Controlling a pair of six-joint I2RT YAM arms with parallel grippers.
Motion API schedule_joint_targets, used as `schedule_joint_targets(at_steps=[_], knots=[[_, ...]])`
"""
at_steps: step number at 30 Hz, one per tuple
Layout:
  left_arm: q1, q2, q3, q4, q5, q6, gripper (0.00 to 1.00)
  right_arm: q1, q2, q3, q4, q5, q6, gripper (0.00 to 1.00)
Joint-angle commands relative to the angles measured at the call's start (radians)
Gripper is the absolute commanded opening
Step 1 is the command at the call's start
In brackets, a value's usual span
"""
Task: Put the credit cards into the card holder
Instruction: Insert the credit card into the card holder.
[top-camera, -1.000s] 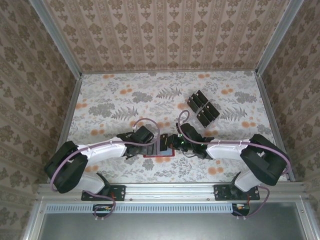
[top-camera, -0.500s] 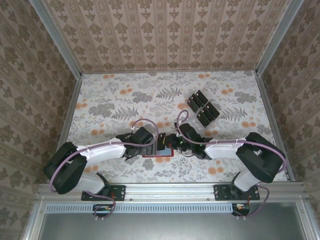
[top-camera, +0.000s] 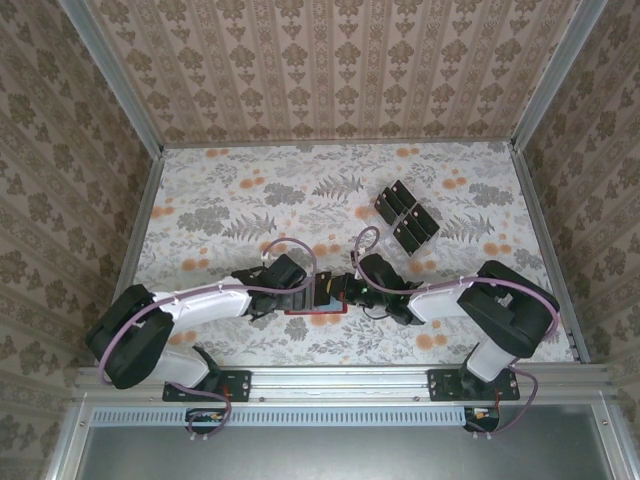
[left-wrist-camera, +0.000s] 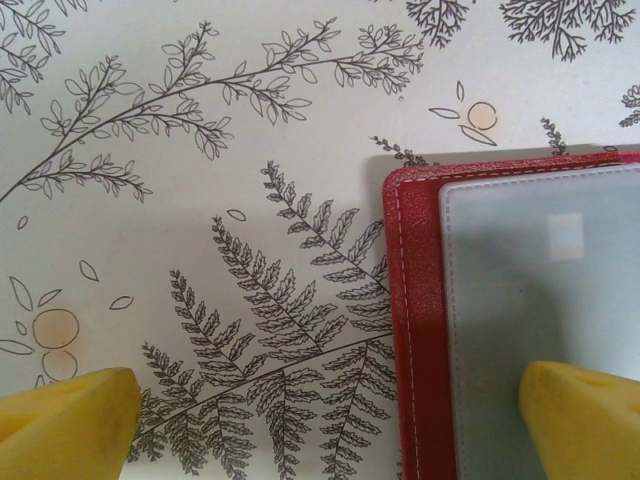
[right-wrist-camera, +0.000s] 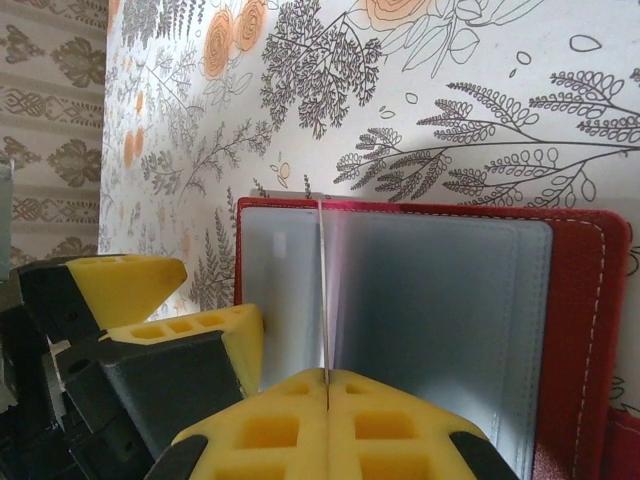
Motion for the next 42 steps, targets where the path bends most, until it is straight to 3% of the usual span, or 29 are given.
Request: schedule_joint_targets(at_steps=[1, 14, 42], knots=[[-0.004, 0.000, -0.028, -0.056, -0.016, -0.014, 1.00, 0.003, 0.015, -0.020, 0.083, -0.018, 0.029, 0.00], [-0.003, -0.022, -0.021, -0.086, -0.045, -0.025, 1.00, 0.003, -0.062, -0.030, 0.025, 0.010, 0.009, 0.00], [-0.002, -0.020, -0.033, -0.080, -0.042, -0.029, 1.00, 0.018, 0.034, 0.003, 0.140, -0.031, 0.039, 0.00]])
